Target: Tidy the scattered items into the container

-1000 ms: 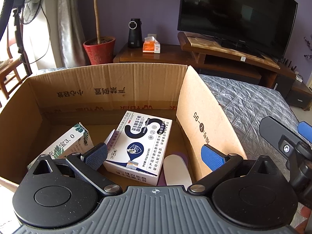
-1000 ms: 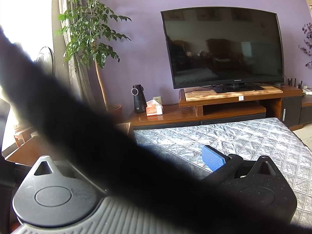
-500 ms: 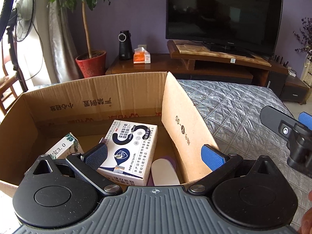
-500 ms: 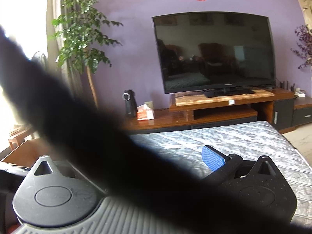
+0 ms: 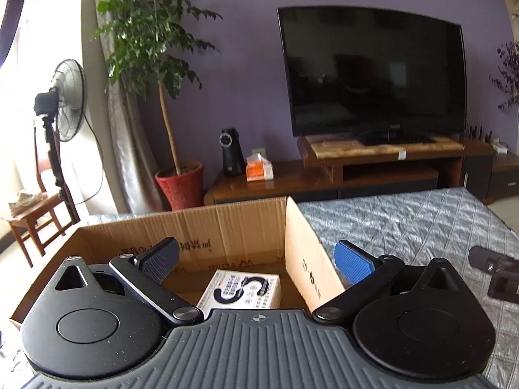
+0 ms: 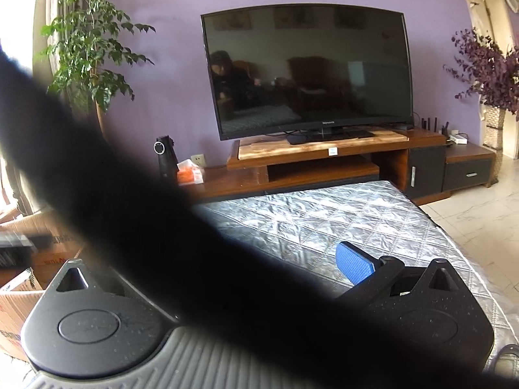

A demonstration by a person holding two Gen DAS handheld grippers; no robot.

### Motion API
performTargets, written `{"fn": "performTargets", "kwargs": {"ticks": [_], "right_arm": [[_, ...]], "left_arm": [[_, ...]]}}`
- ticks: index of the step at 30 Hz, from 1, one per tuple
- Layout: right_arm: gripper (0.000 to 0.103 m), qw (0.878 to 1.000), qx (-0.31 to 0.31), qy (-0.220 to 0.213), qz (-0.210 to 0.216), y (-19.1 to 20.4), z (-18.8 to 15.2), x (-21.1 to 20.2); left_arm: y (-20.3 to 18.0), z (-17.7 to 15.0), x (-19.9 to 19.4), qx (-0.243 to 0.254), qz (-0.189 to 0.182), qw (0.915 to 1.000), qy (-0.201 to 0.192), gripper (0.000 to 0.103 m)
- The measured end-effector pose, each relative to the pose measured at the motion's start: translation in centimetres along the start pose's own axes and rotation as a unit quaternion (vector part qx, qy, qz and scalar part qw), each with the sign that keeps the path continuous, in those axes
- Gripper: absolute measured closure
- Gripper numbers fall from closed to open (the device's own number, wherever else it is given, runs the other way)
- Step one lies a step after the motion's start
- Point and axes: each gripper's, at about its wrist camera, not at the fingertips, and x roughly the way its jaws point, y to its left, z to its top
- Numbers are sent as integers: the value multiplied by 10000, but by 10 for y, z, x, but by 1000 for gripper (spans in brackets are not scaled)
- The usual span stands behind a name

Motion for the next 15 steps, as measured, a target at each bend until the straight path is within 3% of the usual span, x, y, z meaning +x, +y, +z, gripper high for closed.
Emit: {"fn": "performTargets", "kwargs": {"ticks": [4,10,15], "right_arm": [[1,9999,-68,73,-115,-5,-3,0],[1,9984,-162,178,-515,-24,-7,2],[1,9956,-45,309,-889,-50,-10,9]], "left_arm": [[-14,-5,3,46,-774,9965,320,1],[-51,-25,-19,516,-1427,9884,-22,1],[-79,-51,-15,725,-1868,9793,302,1]]}}
